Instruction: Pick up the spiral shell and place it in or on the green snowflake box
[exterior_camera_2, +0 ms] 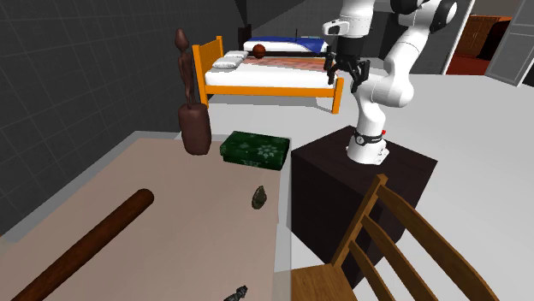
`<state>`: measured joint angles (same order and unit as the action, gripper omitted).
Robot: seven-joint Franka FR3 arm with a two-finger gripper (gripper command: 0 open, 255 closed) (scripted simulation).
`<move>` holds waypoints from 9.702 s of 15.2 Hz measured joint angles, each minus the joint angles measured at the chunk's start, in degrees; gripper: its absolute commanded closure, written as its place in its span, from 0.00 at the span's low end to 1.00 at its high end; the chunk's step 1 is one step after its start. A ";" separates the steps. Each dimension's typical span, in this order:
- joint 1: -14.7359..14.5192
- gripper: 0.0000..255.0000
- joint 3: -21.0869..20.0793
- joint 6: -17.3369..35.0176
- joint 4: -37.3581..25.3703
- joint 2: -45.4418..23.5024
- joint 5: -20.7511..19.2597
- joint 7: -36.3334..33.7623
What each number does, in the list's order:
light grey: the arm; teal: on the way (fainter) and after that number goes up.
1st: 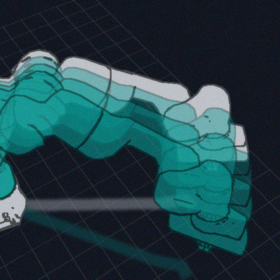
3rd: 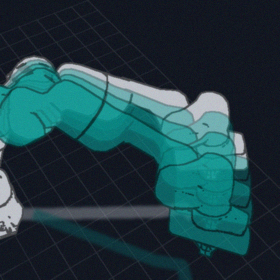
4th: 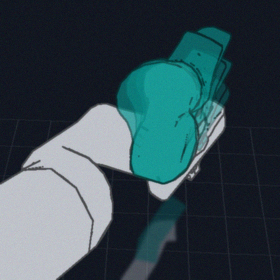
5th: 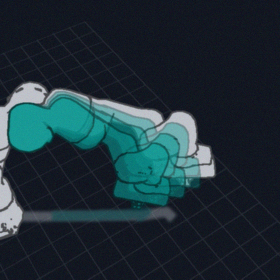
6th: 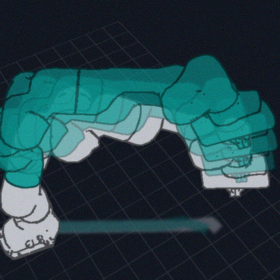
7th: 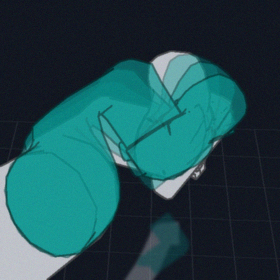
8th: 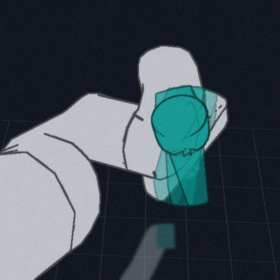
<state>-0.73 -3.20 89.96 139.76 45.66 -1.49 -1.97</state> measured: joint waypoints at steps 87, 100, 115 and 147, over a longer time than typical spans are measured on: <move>5.54 1.00 4.27 46.97 -52.44 -95.47 -5.15 2.90; 5.51 1.00 4.20 45.76 -51.91 -93.76 -5.09 3.00; -7.26 0.00 17.65 55.62 -35.93 -84.35 -8.06 -29.28; -13.49 1.00 24.39 61.05 -31.99 -85.52 -8.45 -47.42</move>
<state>-14.22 21.19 151.01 107.77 -39.86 -9.94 -49.39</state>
